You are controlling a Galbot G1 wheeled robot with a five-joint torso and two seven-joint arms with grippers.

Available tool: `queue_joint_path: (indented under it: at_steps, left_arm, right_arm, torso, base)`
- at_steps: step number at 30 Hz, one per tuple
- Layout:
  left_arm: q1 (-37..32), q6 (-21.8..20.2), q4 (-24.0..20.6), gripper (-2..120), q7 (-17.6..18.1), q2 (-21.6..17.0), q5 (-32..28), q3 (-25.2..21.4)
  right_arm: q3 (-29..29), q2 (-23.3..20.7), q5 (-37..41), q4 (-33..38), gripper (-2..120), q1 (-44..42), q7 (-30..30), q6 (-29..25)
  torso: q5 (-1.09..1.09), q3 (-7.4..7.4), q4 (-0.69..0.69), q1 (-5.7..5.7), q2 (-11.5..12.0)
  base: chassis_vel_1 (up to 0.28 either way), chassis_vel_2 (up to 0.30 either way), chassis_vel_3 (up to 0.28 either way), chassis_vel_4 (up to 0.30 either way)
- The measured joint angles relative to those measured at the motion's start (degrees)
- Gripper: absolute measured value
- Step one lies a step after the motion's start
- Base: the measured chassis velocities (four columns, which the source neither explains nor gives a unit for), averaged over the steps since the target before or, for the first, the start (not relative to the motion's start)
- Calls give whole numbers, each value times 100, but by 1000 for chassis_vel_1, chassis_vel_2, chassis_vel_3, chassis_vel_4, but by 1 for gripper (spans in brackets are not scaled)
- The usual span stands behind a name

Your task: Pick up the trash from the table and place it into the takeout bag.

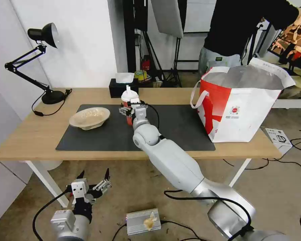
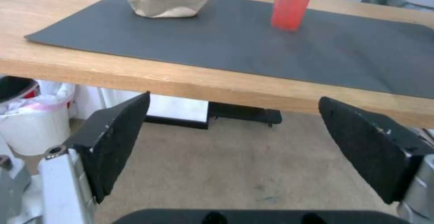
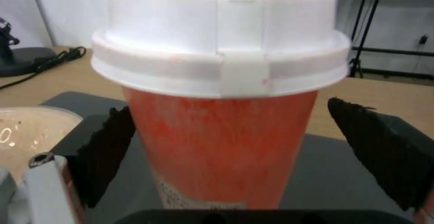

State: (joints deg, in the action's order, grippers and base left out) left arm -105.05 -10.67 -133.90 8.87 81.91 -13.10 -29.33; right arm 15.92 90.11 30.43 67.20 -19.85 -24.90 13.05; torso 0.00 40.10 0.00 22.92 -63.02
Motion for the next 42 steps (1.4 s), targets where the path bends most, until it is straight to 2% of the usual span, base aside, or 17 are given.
queue_joint_path:
  at_steps: [3,6,8,9,12,14,16,23,31,36,42]
  left_arm:
    - [6,0,14,100,1,10,7,16]
    - [6,0,15,100,2,17,12,23]
    - [-1,0,15,100,2,17,15,22]
    - [-1,0,15,100,2,17,15,22]
    - [-14,0,1,100,6,7,15,10]
    - [-16,0,-8,100,7,7,16,9]
    - [-23,1,-14,100,8,7,16,6]
    - [-42,8,-41,100,13,7,17,-3]
    - [-51,14,-76,100,18,11,20,-11]
    - [-43,25,-92,100,21,33,25,5]
    - [-12,30,-92,100,22,37,26,25]
  right_arm:
    - [-3,0,49,-37,87,4,87,-18]
    - [-8,0,79,-37,82,-3,99,-20]
    - [-9,-3,91,-37,71,-46,109,-21]
    - [-9,-3,91,-37,71,-46,109,-21]
    - [-12,-3,99,-16,57,-102,115,-30]
    - [-13,-3,104,-8,53,-116,116,-31]
    - [-15,-4,108,18,43,-150,119,-35]
    - [-78,-144,265,379,18,-245,32,111]
    - [-89,-548,542,870,3,-94,-114,240]
    - [-103,-1127,924,1423,2,139,-232,361]
    - [-120,-1585,1210,1788,2,333,-301,441]
  torso:
    - [0,0,0,0,0]
    - [0,0,0,0,0]
    - [0,0,0,0,0]
    - [0,0,0,0,0]
    - [0,-1,0,0,0]
    - [0,-1,0,0,-1]
    - [1,-1,0,0,0]
    - [0,1,1,0,0]
    - [0,1,0,0,1]
    - [1,1,0,0,0]
    - [1,1,0,0,1]
  base:
    - [0,0,0,0]
    - [0,0,0,0]
    - [0,0,0,0]
    - [0,0,0,0]
    - [0,0,0,0]
    - [0,0,0,0]
    - [0,0,0,0]
    - [0,0,0,0]
    - [0,0,0,0]
    - [0,0,0,0]
    - [0,0,0,0]
